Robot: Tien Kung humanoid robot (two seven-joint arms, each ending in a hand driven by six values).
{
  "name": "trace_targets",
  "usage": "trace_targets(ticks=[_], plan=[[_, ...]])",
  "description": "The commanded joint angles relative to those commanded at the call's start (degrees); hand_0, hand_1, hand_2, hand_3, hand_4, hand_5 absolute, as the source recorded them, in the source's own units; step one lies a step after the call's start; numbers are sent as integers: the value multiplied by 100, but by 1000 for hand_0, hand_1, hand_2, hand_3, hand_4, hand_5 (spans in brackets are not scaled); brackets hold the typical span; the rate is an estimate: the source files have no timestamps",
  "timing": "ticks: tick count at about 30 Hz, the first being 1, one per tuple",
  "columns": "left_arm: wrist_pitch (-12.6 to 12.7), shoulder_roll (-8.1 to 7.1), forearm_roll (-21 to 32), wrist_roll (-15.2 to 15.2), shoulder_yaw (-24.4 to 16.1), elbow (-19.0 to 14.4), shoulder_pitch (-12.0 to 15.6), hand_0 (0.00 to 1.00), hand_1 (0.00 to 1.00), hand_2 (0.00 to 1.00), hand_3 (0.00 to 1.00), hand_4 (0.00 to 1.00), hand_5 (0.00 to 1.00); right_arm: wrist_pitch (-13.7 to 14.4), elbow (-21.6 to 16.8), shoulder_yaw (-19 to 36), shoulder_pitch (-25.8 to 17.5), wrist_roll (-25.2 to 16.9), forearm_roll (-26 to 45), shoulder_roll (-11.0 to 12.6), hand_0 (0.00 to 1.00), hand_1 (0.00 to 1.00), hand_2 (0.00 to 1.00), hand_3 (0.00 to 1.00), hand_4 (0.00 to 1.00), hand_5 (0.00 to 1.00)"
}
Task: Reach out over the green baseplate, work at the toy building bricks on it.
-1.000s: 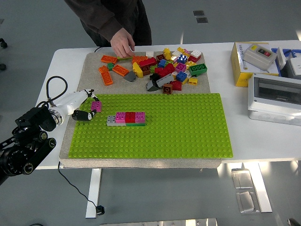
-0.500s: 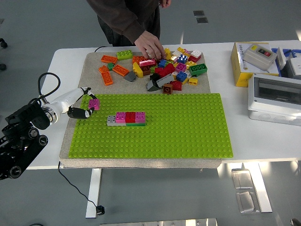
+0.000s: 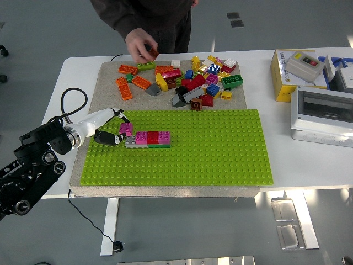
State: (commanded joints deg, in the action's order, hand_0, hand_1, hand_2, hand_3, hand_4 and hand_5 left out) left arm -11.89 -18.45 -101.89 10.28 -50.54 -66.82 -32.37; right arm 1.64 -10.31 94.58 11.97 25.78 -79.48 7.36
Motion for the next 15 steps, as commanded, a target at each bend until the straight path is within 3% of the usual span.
trace_targets(ticks=[15], plan=[[-137, 58, 42, 22, -54, 9, 82, 929, 959, 985, 568, 507, 182, 13, 0, -28, -7, -25, 34, -7, 653, 562, 587, 742, 583, 998]])
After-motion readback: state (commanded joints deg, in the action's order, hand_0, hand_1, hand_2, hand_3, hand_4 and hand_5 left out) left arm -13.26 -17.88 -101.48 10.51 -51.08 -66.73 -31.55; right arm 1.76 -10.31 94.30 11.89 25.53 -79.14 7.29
